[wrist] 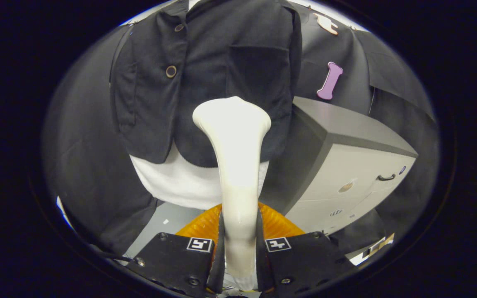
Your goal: Iron the clothes twice with a garment steamer, once on the left side and once on the right side.
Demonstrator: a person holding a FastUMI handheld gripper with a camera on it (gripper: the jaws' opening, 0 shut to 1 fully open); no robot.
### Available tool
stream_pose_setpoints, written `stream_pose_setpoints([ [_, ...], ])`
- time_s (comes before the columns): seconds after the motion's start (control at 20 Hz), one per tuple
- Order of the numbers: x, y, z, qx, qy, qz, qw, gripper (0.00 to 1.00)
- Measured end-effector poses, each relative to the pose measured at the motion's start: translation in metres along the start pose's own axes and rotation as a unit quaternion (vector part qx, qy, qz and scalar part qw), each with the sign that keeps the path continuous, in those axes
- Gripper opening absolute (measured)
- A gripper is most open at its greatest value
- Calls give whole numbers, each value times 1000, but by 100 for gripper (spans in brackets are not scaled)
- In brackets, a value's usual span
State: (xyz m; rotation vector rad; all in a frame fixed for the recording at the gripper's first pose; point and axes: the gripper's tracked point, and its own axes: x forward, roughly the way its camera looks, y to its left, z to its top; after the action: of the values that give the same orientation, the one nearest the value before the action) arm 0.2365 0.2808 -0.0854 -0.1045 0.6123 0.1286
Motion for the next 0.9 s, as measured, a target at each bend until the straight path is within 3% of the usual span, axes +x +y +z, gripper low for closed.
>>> stream_pose_setpoints([
  [0.5, -26, -3, 11, 16, 4, 8, 1000, 33],
  [0.9, -115, 9, 146, 36, -125, 31, 991, 33],
])
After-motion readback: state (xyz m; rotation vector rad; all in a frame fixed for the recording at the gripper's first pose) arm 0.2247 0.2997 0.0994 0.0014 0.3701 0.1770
